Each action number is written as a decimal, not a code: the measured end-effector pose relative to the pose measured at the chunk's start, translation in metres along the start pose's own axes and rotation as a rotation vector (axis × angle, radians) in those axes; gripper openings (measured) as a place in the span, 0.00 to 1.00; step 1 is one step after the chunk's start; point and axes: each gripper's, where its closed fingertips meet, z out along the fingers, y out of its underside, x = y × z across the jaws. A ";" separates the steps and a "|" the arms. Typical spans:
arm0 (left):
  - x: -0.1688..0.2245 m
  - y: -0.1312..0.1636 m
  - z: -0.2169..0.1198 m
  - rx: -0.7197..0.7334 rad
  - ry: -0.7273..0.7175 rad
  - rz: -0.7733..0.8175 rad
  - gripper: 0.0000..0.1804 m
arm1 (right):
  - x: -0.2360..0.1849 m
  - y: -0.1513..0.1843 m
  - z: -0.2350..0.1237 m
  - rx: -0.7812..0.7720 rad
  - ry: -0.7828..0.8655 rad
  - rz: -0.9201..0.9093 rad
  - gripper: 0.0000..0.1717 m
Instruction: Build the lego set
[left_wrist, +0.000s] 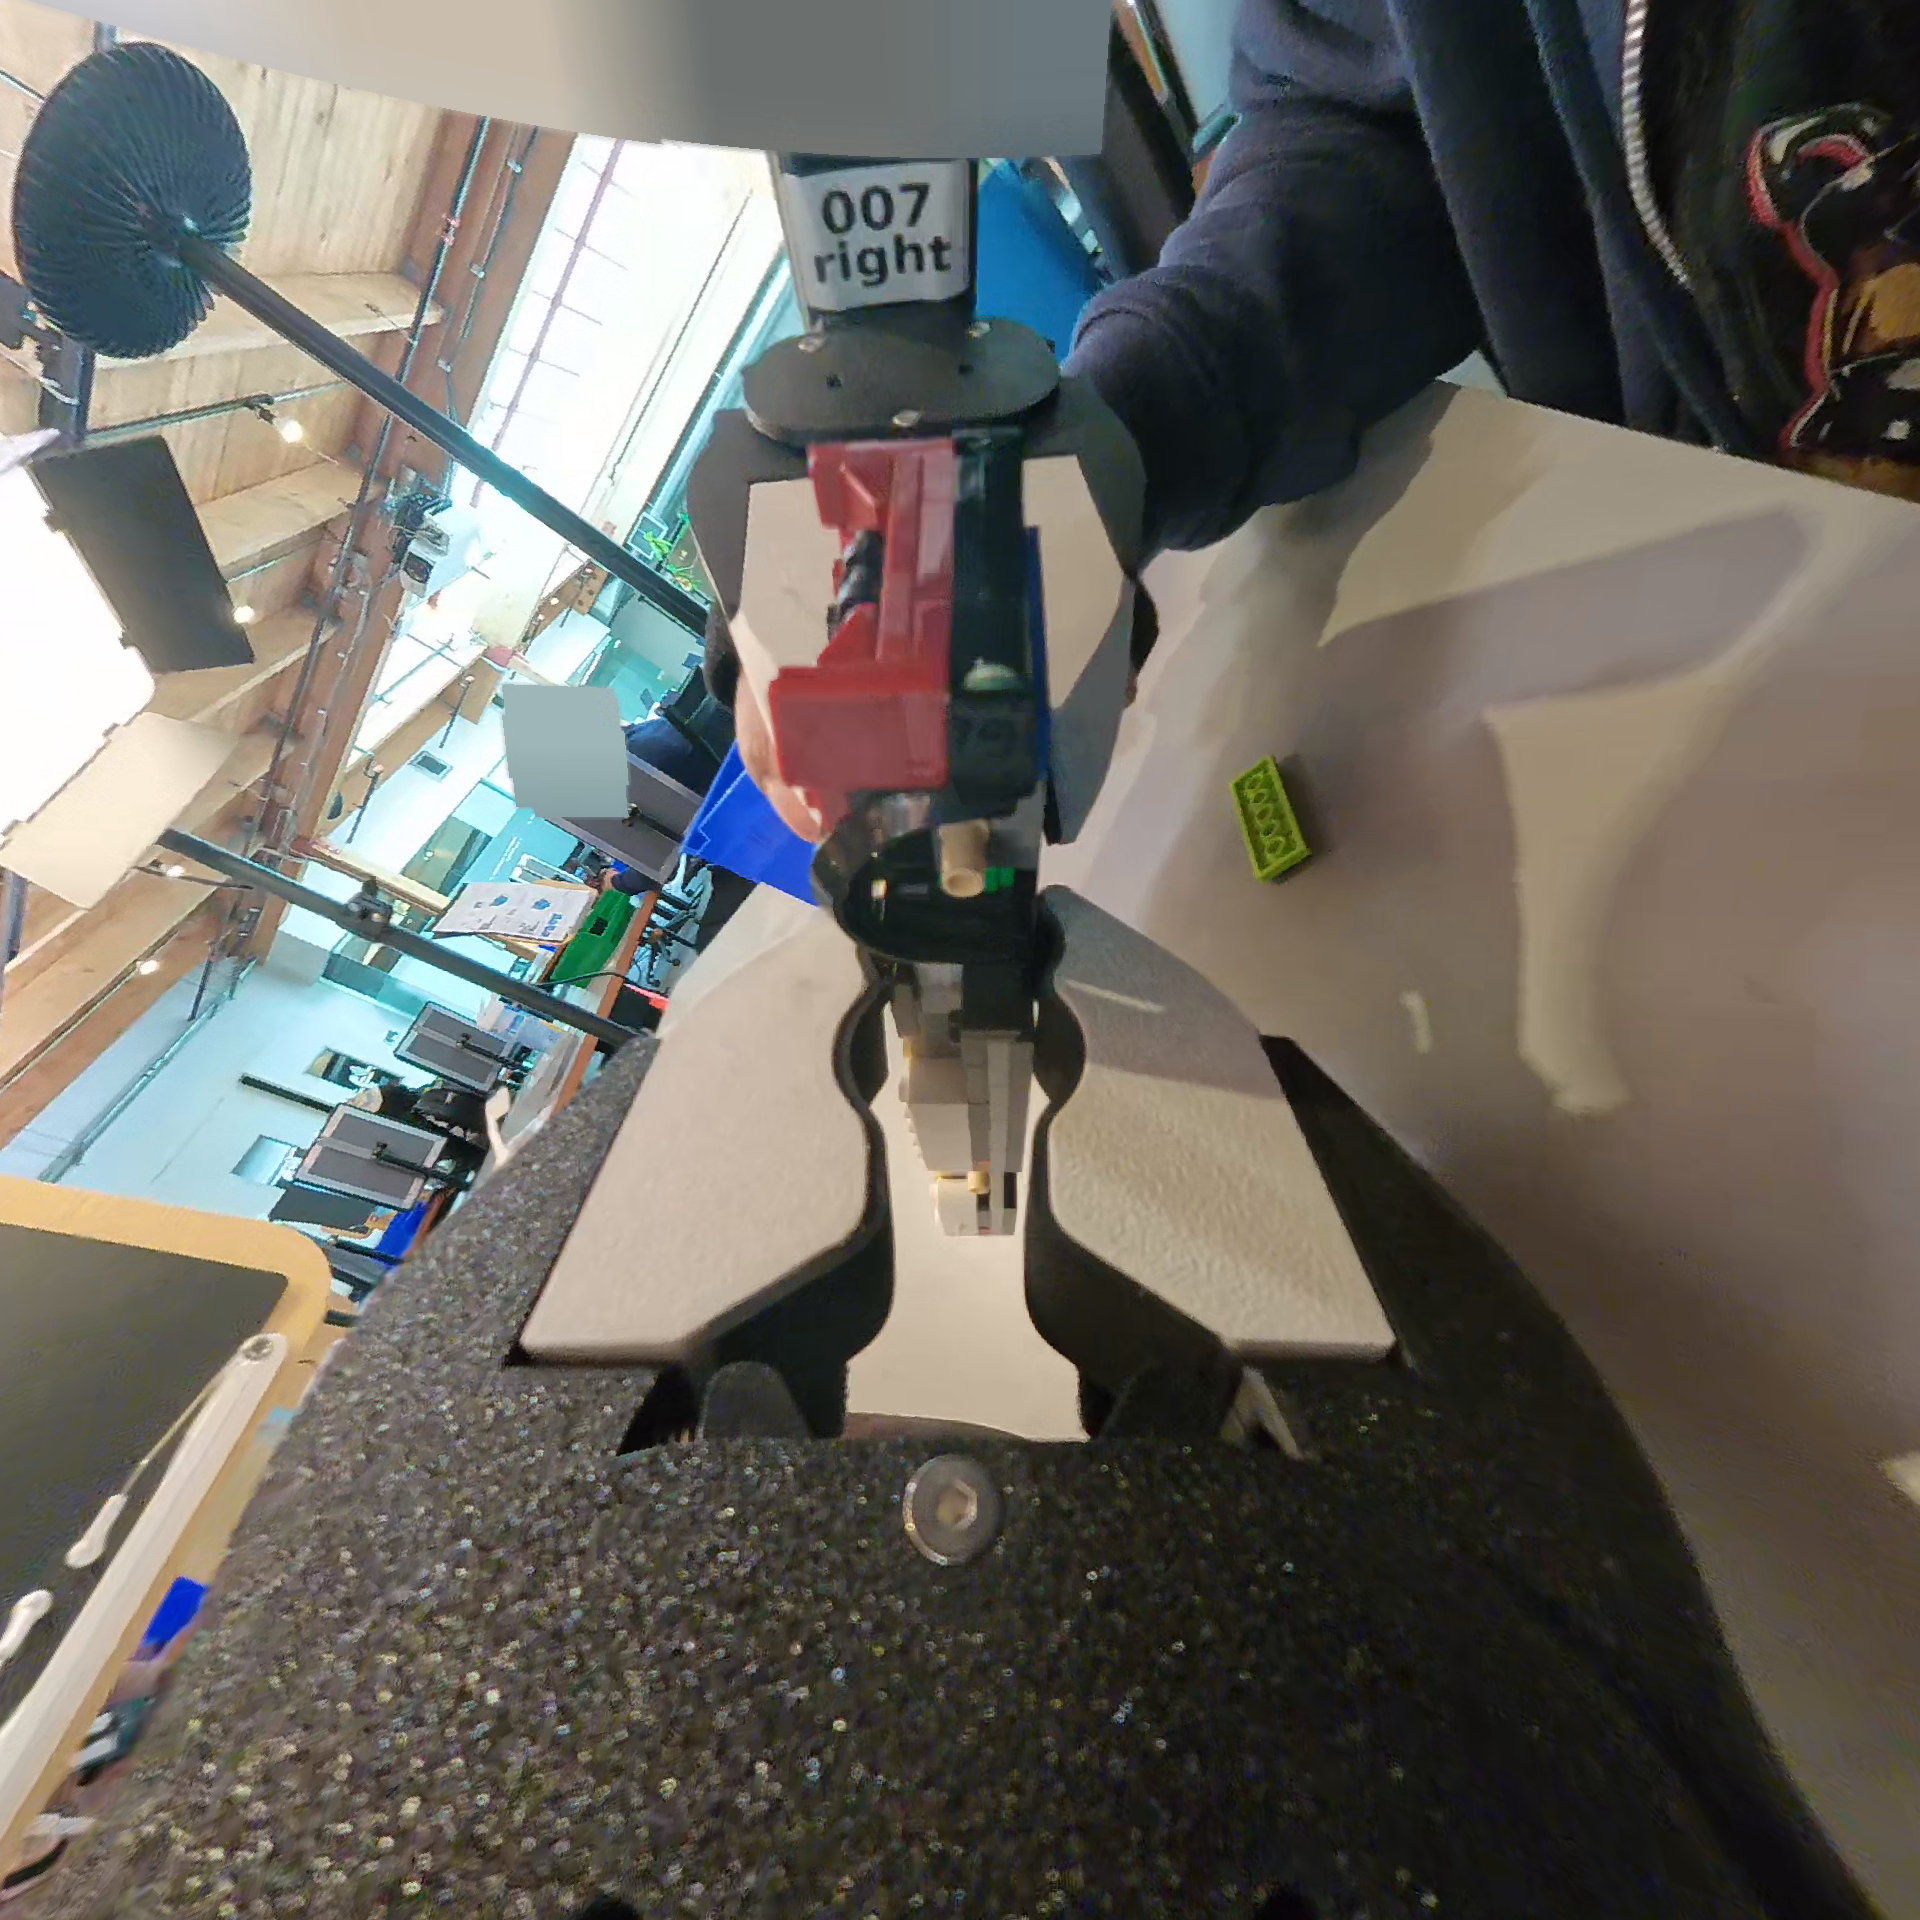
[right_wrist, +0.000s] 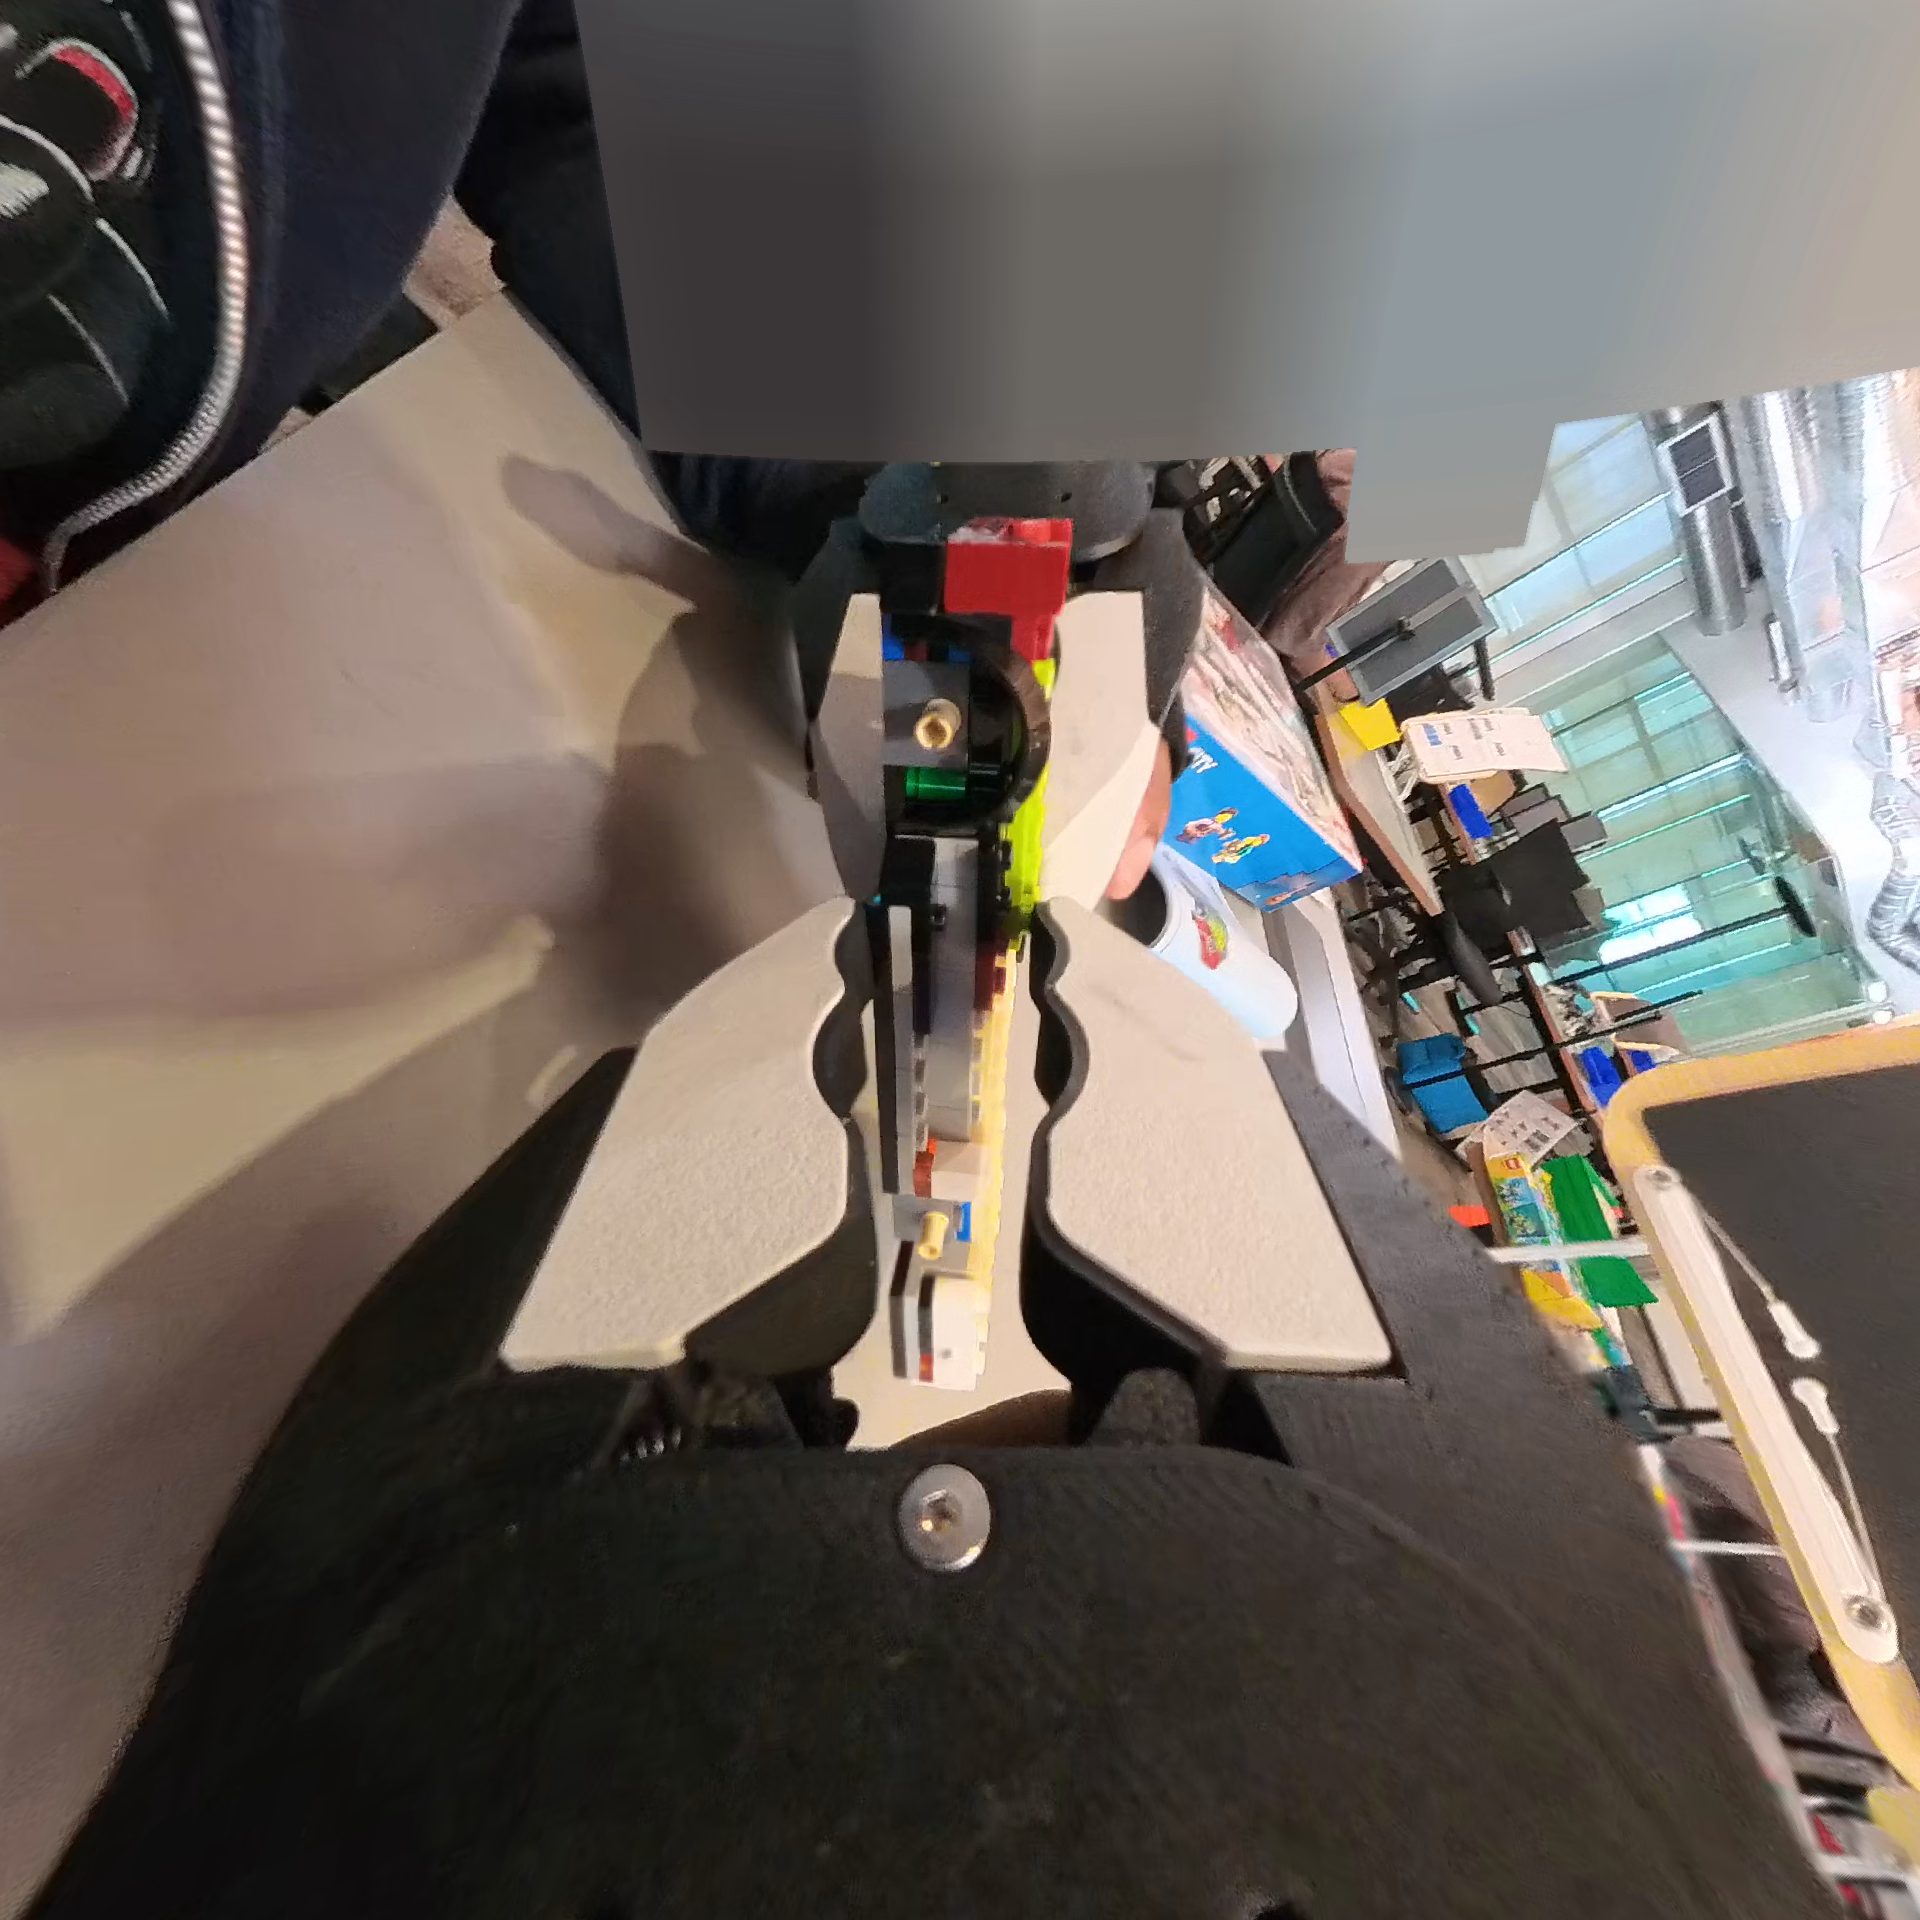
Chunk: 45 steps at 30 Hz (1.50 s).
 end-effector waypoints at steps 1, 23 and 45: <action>-0.001 -0.001 0.000 0.000 -0.008 0.009 0.14 | 0.001 -0.002 -0.001 0.010 0.009 -0.010 0.17; 0.003 -0.006 -0.001 -0.035 0.025 0.065 0.17 | -0.002 -0.003 -0.003 -0.006 0.031 -0.087 0.16; 0.001 -0.008 -0.002 -0.031 0.006 0.098 0.15 | -0.003 -0.005 -0.002 -0.007 0.020 -0.121 0.16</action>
